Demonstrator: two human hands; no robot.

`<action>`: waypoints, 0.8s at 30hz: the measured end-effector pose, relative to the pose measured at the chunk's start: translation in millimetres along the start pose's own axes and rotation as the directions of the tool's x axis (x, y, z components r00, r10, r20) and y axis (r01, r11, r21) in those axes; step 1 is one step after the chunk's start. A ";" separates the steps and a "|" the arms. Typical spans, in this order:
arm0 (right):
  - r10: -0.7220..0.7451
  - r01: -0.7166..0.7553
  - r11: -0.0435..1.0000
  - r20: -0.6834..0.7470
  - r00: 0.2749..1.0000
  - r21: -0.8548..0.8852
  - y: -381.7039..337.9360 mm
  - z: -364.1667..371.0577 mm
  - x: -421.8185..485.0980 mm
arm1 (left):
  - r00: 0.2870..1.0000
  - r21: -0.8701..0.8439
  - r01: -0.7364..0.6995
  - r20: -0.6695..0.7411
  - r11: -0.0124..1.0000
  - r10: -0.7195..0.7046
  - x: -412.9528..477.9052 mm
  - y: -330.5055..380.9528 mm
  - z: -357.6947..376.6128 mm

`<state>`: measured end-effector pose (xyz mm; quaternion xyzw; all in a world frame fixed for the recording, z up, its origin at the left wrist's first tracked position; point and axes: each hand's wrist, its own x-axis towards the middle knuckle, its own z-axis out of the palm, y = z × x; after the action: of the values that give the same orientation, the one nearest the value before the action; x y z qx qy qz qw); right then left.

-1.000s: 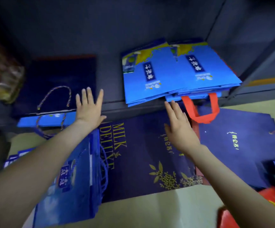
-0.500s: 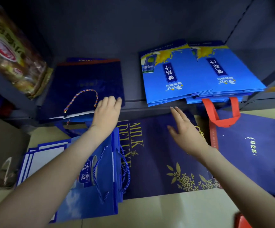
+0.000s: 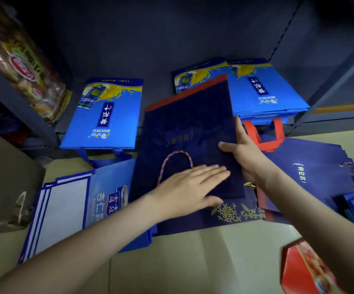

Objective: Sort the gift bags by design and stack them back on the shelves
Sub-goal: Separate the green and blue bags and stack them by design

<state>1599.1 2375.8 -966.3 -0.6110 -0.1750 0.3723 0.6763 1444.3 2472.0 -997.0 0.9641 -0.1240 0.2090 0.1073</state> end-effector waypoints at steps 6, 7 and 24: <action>0.023 -0.021 0.996 0.025 0.999 -0.092 -28.8 -80.8 -56.0 | 0.944 0.143 -0.094 0.326 0.985 0.043 -5.8 -14.6 5.6; 0.038 -0.035 0.992 0.026 0.999 -0.117 -30.9 -92.9 -64.1 | 0.933 0.164 -0.125 0.355 0.978 0.060 -6.8 -14.5 9.1; 0.283 0.171 0.197 0.223 0.933 -0.965 -10.6 -139.3 -98.4 | 0.932 0.208 0.022 0.350 0.978 -0.096 86.9 26.4 39.1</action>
<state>1633.4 2208.4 -961.4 -0.8274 -0.4656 0.3042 0.0775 1528.1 2420.0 -990.3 0.9951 -0.0906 0.0382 -0.0085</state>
